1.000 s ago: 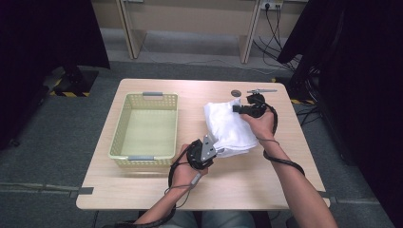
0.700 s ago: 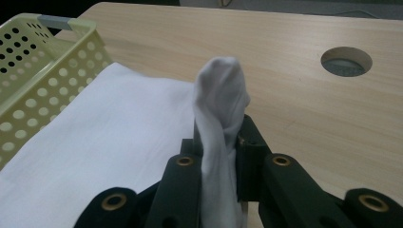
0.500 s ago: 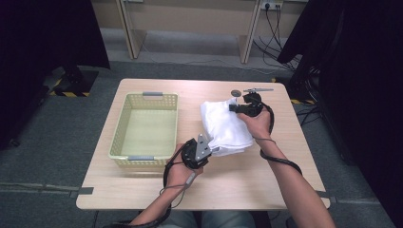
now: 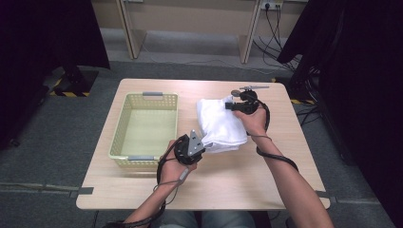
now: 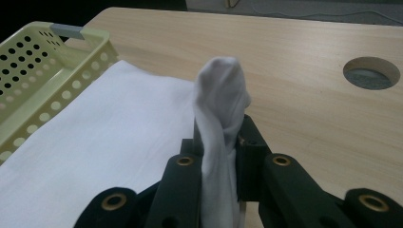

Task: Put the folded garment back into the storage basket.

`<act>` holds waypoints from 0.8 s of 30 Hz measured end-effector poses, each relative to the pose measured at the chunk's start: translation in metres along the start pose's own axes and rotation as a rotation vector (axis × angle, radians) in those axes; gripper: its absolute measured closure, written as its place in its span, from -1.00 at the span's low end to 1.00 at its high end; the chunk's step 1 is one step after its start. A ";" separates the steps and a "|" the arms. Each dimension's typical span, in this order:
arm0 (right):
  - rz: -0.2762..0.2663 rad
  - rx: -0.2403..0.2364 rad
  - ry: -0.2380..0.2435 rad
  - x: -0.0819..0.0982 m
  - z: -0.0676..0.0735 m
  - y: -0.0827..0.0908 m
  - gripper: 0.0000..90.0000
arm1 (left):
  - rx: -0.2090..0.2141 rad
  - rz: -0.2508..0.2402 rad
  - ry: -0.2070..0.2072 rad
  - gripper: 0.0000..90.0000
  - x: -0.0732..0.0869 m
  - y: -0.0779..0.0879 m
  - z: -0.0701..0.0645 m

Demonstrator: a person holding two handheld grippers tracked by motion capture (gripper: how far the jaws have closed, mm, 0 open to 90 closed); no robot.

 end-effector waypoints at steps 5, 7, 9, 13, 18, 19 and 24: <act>0.002 -0.001 0.007 -0.002 0.010 -0.003 0.82 | -0.014 0.003 0.007 0.66 0.003 0.006 0.003; -0.004 -0.002 0.024 -0.004 0.016 -0.003 0.82 | -0.021 0.005 0.011 0.65 0.005 0.010 0.006; -0.004 -0.008 0.023 -0.006 0.020 -0.005 0.82 | -0.029 0.005 0.012 0.65 0.007 0.013 0.009; 0.000 -0.015 0.014 -0.005 0.023 -0.008 0.82 | -0.028 0.011 0.015 0.65 0.010 0.016 0.012; 0.000 -0.017 0.017 -0.005 0.030 -0.011 0.82 | -0.039 0.009 0.024 0.65 0.014 0.020 0.014; -0.002 -0.016 0.020 -0.006 0.032 -0.010 0.82 | -0.040 0.010 0.027 0.65 0.014 0.021 0.015; -0.003 -0.020 0.021 -0.008 0.036 -0.011 0.82 | -0.050 0.008 0.028 0.66 0.015 0.025 0.019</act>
Point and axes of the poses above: each handheld gripper's, and its own axes: y roughly backward along the jaws, x roughly out of its underside, z roughly to its left, the point moved 7 cm from there along -y, roughly forward along the jaws, and after that the axes turned 15 degrees about -y, right-handed, at the moved point
